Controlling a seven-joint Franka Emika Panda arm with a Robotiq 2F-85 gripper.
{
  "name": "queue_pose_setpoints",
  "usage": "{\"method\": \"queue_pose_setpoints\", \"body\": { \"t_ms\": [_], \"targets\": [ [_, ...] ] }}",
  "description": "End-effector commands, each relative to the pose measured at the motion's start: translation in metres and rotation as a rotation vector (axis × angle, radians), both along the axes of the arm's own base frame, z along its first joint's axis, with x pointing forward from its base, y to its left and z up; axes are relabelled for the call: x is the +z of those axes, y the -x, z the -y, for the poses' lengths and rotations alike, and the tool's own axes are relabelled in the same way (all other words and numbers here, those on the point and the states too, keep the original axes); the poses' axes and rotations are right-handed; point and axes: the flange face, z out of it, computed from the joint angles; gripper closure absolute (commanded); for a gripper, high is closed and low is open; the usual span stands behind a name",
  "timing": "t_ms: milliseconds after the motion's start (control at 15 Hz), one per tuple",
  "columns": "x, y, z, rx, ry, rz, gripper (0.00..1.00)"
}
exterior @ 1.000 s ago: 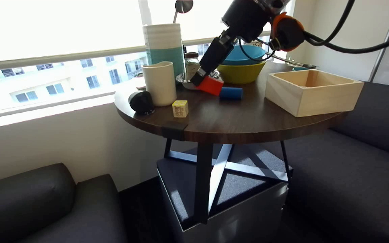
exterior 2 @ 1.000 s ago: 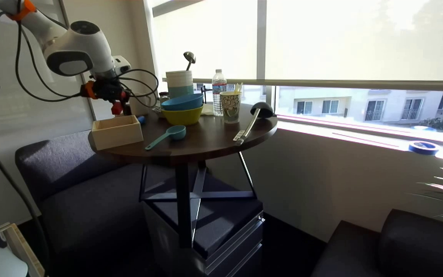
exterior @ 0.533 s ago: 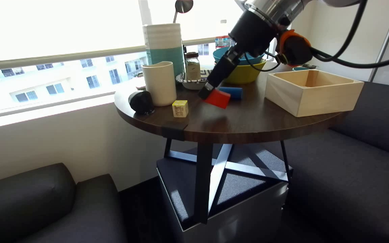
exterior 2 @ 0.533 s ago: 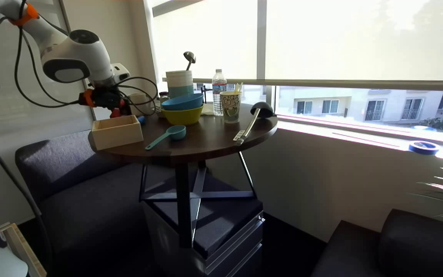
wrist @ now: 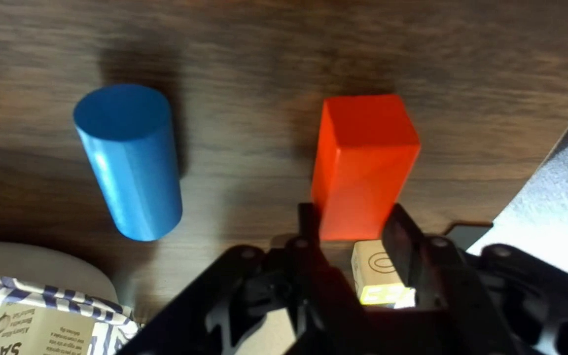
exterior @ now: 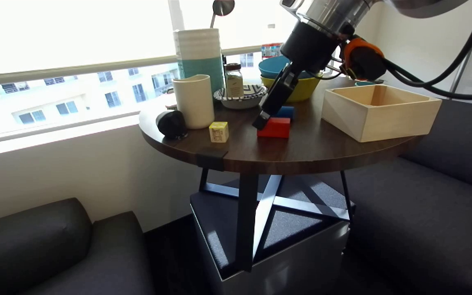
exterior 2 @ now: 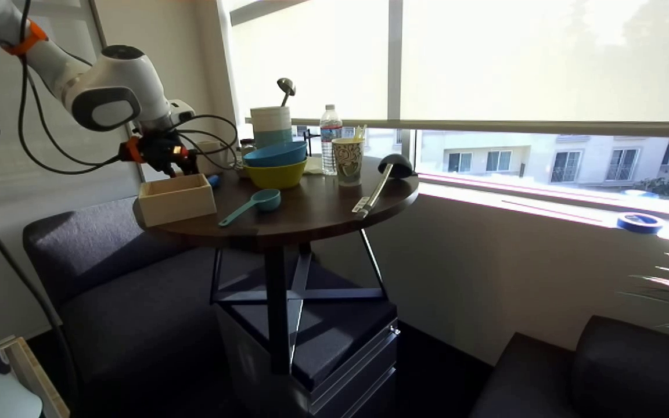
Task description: Flip the orange block over and put the wooden block onto it
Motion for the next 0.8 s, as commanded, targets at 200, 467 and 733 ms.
{"method": "queue_pose_setpoints", "body": {
  "t_ms": [200, 467, 733],
  "targets": [
    [0.014, 0.01, 0.002, 0.005, 0.032, -0.002, 0.07],
    [0.015, 0.022, 0.017, -0.005, 0.041, -0.046, 0.0],
    [0.01, 0.03, 0.021, 0.004, 0.035, -0.091, 0.0]
  ]
}}
